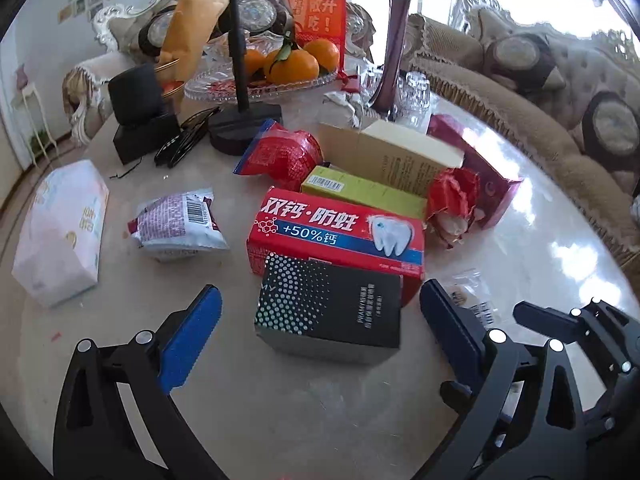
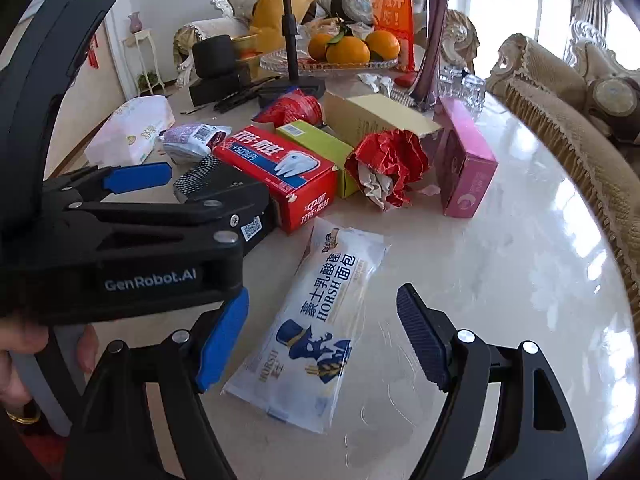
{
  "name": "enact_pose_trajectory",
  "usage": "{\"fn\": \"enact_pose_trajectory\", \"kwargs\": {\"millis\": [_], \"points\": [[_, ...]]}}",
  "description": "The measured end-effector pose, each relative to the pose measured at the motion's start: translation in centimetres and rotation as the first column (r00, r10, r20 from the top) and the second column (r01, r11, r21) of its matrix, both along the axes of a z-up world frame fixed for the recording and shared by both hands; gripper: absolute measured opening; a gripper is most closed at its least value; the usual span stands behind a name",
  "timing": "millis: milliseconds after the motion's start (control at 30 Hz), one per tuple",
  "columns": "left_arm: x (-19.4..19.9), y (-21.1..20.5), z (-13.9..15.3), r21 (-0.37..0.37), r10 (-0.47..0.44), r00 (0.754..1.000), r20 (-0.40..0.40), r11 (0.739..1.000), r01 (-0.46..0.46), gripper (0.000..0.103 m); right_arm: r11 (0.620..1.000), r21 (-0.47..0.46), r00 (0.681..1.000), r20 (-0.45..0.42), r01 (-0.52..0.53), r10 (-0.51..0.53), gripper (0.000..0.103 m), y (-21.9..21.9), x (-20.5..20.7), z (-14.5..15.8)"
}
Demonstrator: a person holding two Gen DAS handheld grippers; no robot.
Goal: Collect trash
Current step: 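Grasp the black dotted box with the left tool while the right tool grasps the white bread packet, then carry both items over the wastebasket and open both tools to drop them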
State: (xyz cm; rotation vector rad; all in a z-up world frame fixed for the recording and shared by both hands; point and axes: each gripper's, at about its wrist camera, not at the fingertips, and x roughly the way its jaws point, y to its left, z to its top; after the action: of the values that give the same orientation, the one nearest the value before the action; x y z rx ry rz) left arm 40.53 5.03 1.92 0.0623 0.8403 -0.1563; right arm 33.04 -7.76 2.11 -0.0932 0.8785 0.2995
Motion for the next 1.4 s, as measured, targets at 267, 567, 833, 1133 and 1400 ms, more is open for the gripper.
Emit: {"fn": "enact_pose_trajectory", "kwargs": {"millis": [267,567,833,1133,1400], "points": [[1.3,0.1,-1.8,-0.001,0.0,0.993,-0.115,1.0,0.0,0.097,1.0,-0.012,0.999,-0.03,-0.018,0.018,0.072,0.1,1.0,-0.8],[1.2,1.6,-1.9,0.023,0.077,0.993,-0.094,0.997,-0.075,0.064,0.998,-0.052,1.0,-0.019,-0.025,0.024,0.033,0.0,0.9,-0.7],[-4.6,2.8,2.5,-0.061,0.09,0.996,0.024,0.994,-0.089,0.064,0.997,0.072,1.0,-0.002,-0.009,0.009,0.028,-2.4,-1.1,1.1],[-21.9,0.3,6.2,-0.109,-0.042,0.983,0.177,0.992,0.062,0.064,0.971,0.189,0.982,0.148,-0.146,0.119,0.028,-6.1,-13.6,5.9],[-38.2,-3.3,2.4,-0.115,-0.124,0.987,0.106,0.984,0.136,0.064,0.944,0.24,0.974,0.094,-0.225,0.208,0.028,-8.9,-27.8,5.1]]}}
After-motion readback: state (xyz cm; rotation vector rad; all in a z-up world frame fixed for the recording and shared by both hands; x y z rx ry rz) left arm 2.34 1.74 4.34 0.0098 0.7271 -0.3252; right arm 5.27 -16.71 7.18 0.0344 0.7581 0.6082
